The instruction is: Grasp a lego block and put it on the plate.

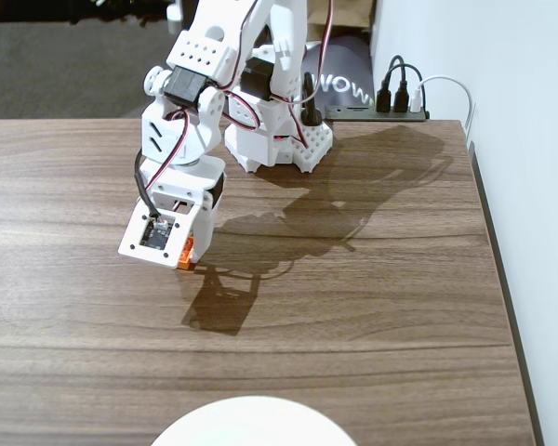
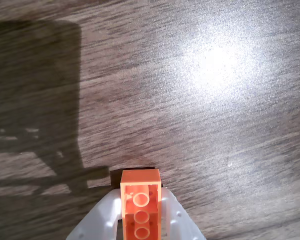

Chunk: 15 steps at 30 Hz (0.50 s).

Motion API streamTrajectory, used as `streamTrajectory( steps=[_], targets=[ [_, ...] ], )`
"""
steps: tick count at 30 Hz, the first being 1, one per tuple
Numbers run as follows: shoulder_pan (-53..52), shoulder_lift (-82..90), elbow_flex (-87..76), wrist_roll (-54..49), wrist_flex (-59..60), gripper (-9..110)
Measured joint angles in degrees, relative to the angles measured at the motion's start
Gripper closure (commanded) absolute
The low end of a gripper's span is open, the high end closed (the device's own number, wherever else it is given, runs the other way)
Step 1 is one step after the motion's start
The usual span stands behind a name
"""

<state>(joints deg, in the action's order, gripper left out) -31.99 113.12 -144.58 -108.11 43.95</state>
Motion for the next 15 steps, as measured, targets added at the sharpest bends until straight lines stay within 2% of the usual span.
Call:
streamTrajectory(
  steps=[15],
  targets=[
    [8.44, 14.06, 1.76, 6.06, 0.09, 94]
  ],
)
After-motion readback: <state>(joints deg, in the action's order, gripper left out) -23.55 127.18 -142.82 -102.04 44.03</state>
